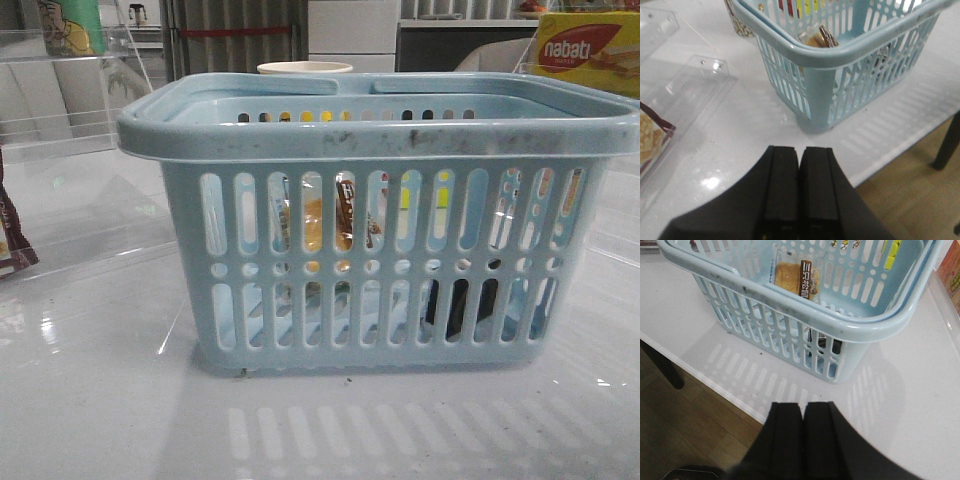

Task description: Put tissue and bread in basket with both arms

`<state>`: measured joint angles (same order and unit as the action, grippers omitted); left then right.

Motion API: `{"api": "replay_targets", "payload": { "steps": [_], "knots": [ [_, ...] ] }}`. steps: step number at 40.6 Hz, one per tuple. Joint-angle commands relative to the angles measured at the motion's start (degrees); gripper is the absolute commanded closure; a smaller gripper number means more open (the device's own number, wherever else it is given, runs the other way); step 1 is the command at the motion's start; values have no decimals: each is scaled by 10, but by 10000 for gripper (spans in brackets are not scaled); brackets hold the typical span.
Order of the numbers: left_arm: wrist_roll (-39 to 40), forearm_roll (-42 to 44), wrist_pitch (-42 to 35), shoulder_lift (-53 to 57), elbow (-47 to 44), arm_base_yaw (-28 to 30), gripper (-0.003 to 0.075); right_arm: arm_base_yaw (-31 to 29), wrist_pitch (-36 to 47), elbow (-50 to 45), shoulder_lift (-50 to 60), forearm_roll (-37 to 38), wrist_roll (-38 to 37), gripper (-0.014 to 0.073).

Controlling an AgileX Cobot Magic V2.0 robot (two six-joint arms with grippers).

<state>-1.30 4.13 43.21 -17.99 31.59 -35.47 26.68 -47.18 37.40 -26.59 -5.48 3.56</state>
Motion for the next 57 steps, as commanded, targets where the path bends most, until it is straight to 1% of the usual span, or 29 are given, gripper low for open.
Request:
{"api": "replay_targets", "payload": {
  "steps": [1,6,10,14,21,26,28,38,49,57],
  "knots": [
    [4,12,-147,27,-26,38,628,1,40,15,-2,3,4,568],
    [4,10,-291,82,-118,120,628,1,39,15,-2,3,4,568],
    [4,-25,-358,126,-187,185,628,1,38,15,-2,3,4,568],
    [4,-54,-388,164,-242,249,628,1,38,15,-2,3,4,568],
    [4,-54,-412,187,-290,306,628,1,38,15,-2,3,4,568],
    [4,-54,-456,194,-324,316,628,1,38,15,-2,3,4,568],
    [4,-54,-442,194,-323,319,628,1,38,15,-2,3,4,568],
    [4,-54,-444,194,-323,319,628,1,38,15,-2,3,4,568],
    [4,-54,-459,194,-323,319,628,1,38,15,-2,3,4,568],
    [4,-54,-489,194,-323,306,628,1,38,15,-2,3,4,568]
  ]
}}
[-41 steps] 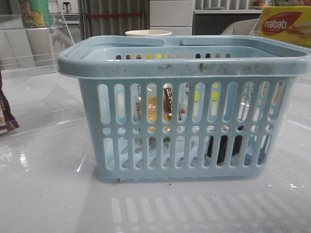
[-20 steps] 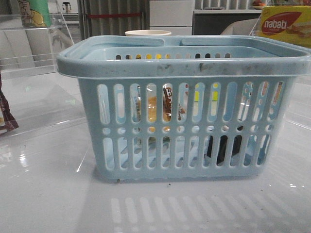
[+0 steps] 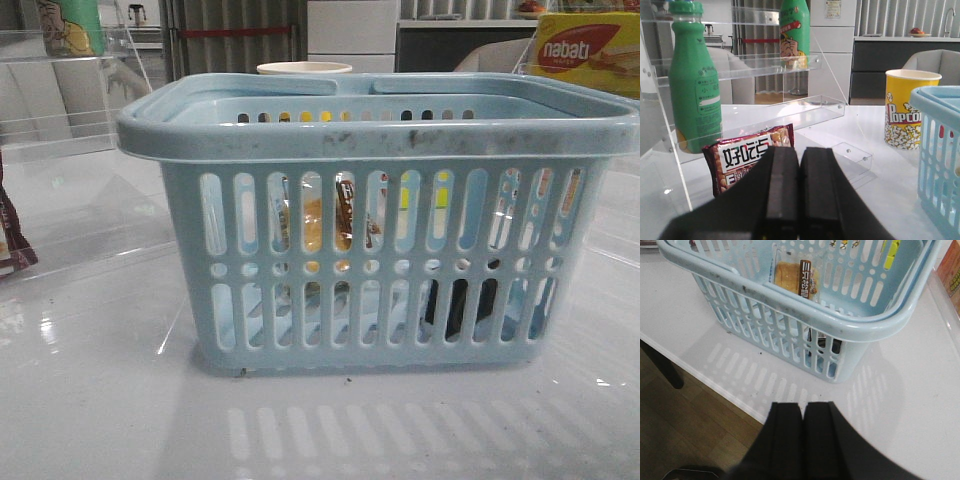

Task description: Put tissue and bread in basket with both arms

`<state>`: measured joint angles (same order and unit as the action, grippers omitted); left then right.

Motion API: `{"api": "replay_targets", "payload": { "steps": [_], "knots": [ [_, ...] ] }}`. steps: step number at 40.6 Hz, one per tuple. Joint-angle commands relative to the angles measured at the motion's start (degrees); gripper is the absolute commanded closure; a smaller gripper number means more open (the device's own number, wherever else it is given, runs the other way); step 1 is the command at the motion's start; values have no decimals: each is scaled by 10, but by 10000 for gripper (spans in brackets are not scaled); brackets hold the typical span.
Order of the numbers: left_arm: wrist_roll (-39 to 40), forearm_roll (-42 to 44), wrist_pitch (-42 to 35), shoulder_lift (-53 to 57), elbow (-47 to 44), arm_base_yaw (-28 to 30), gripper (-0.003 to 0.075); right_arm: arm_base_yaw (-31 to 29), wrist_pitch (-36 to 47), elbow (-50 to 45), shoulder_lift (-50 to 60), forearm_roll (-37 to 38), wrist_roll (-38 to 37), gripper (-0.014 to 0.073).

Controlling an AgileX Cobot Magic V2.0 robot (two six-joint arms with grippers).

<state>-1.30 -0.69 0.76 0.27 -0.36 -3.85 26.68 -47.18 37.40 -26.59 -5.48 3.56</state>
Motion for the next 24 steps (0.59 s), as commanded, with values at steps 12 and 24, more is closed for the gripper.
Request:
{"api": "replay_targets", "payload": {
  "steps": [12,24],
  "knots": [
    [4,-6,-64,11,-4,-30,628,1,38,15,-2,3,4,568],
    [4,-6,-64,11,-4,-30,628,1,38,15,-2,3,4,568]
  ]
}}
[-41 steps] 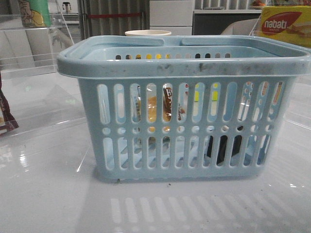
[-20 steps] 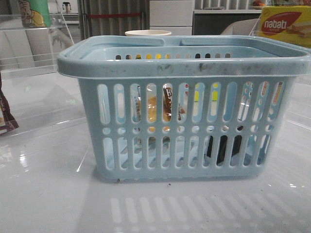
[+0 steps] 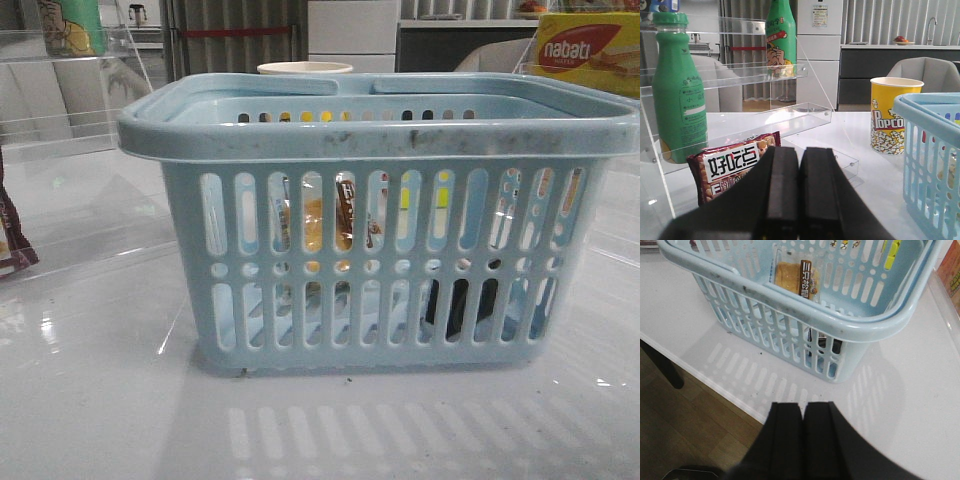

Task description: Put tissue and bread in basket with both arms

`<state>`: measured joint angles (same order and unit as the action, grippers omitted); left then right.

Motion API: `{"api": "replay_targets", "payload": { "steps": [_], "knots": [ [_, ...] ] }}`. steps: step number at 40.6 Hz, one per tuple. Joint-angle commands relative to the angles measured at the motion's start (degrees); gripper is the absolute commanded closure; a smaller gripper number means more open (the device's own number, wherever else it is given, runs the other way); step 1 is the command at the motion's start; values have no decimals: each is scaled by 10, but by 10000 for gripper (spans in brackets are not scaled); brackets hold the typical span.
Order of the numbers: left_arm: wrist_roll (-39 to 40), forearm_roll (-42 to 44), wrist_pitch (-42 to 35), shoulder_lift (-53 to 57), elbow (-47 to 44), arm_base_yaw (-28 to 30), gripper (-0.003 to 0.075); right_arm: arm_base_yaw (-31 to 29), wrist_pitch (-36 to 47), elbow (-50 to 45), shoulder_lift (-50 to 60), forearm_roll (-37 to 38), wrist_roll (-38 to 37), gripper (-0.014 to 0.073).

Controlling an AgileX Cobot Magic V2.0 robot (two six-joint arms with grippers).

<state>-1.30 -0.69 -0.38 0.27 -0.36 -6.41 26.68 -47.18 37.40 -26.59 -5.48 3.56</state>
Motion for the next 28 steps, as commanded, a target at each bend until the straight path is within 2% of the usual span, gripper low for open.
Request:
{"api": "replay_targets", "payload": {
  "steps": [1,18,24,28],
  "knots": [
    [4,-6,-52,11,-4,-4,628,1,38,15,-2,3,4,568],
    [4,-6,-52,11,-4,-4,628,1,38,15,-2,3,4,568],
    [4,-6,-51,10,-4,-4,628,-18,89,-36,35,1,4,568],
    [4,-6,-51,10,-4,-4,628,-71,197,-103,78,0,4,568]
  ]
}}
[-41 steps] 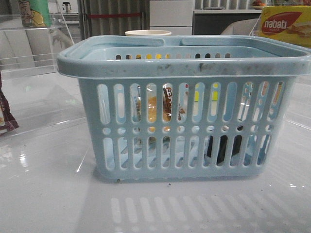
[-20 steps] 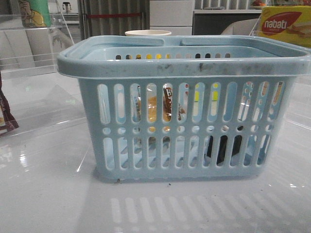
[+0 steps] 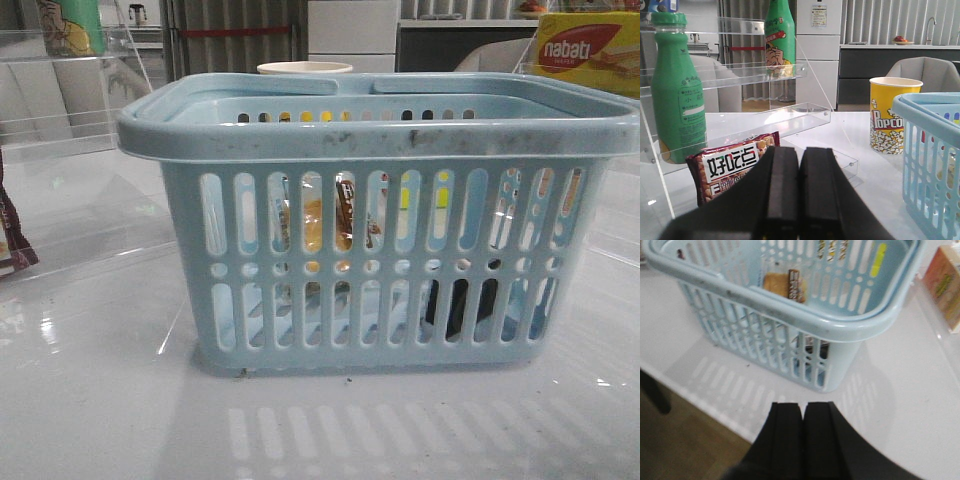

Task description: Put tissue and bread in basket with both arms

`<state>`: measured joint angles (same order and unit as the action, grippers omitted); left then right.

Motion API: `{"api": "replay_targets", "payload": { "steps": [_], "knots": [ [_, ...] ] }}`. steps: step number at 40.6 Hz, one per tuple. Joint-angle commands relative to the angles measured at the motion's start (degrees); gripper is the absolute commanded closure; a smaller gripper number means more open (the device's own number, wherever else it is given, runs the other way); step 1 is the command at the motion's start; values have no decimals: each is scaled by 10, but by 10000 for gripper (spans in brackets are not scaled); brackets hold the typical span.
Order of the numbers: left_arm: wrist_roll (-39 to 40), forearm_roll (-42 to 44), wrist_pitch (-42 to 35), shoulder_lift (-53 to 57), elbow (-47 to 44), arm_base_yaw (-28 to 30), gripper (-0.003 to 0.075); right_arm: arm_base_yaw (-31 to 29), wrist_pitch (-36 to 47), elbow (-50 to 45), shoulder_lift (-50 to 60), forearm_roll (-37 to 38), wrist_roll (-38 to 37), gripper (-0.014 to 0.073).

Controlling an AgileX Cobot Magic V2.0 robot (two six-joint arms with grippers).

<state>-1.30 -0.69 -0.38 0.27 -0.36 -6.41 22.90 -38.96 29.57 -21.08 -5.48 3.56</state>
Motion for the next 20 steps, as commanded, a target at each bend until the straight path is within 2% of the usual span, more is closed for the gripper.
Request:
{"api": "replay_targets", "payload": {
  "steps": [1,4,9,15,20],
  "knots": [
    [4,-6,-51,10,-4,-4,628,-45,141,-47,33,0,4,568],
    [4,-6,-51,10,-4,-4,628,-91,236,-116,75,0,4,568],
    [4,-6,-51,10,-4,-4,628,-157,350,-218,157,0,4,568],
    [4,-6,-51,10,-4,-4,628,-207,396,-284,229,0,4,568],
    [4,-6,-51,10,-4,-4,628,-228,395,-300,228,0,4,568]
  ]
}}
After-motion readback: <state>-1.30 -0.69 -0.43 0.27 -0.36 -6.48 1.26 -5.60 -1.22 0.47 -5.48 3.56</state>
